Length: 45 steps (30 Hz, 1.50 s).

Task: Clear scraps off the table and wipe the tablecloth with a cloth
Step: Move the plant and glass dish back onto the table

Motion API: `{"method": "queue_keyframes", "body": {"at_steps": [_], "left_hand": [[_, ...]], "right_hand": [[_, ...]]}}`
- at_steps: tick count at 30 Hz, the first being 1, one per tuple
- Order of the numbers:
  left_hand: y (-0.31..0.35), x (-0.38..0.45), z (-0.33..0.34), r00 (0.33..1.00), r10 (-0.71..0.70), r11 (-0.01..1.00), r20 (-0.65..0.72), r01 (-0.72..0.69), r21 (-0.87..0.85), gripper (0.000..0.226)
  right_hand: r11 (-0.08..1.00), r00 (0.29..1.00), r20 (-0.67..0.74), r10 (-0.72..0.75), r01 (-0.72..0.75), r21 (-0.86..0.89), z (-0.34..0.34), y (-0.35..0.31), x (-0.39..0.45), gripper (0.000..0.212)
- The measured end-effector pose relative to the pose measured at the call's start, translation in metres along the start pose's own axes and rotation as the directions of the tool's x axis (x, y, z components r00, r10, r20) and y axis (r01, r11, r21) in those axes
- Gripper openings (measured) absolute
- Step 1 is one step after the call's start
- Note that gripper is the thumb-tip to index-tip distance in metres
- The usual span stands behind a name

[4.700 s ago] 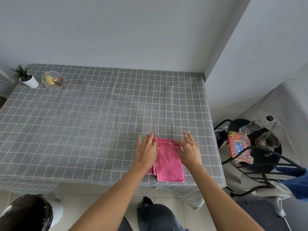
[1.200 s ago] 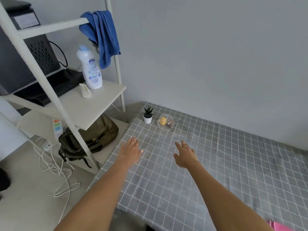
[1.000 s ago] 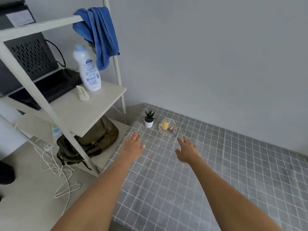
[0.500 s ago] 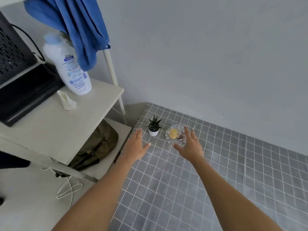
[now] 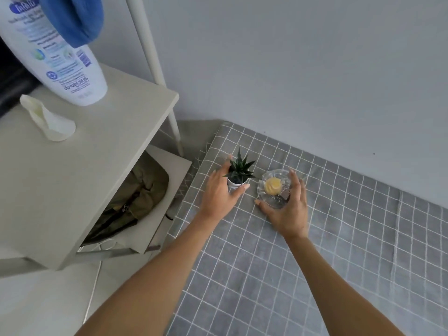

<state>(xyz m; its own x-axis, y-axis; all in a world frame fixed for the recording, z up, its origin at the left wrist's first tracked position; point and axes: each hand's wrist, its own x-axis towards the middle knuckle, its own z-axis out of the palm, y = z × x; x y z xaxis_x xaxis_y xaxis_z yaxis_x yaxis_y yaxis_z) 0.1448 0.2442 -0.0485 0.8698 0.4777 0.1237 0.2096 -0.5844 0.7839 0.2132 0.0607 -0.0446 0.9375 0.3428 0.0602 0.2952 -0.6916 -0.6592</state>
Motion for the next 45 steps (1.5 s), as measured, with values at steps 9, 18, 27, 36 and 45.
{"method": "queue_keyframes", "body": {"at_steps": [9, 18, 27, 36, 45], "left_hand": [[0.009, -0.002, 0.001, 0.997, 0.017, 0.999, -0.079, -0.021, -0.047, 0.071], [0.030, -0.020, 0.004, 0.999, -0.012, 1.000, -0.046, 0.011, -0.021, 0.077], [0.090, -0.070, 0.059, 0.999, 0.039, 0.999, -0.030, -0.039, 0.002, 0.073], [0.169, -0.140, 0.145, 0.999, 0.039, 0.999, 0.035, -0.037, -0.038, 0.072], [0.205, -0.158, 0.195, 0.994, 0.037, 0.999, 0.105, -0.033, -0.036, 0.072]], "right_hand": [[1.000, 0.996, -0.082, -0.025, 0.025, -0.007, 0.007, -0.001, 0.000, 0.102], [0.998, 0.990, -0.136, 0.045, -0.050, -0.033, -0.023, 0.018, -0.031, 0.099], [0.994, 0.968, -0.225, 0.113, -0.113, 0.009, -0.094, 0.089, -0.097, 0.099], [0.985, 0.931, -0.328, 0.159, -0.174, -0.018, -0.187, 0.174, -0.153, 0.099], [0.981, 0.911, -0.371, 0.179, -0.195, -0.005, -0.234, 0.220, -0.153, 0.100]]}}
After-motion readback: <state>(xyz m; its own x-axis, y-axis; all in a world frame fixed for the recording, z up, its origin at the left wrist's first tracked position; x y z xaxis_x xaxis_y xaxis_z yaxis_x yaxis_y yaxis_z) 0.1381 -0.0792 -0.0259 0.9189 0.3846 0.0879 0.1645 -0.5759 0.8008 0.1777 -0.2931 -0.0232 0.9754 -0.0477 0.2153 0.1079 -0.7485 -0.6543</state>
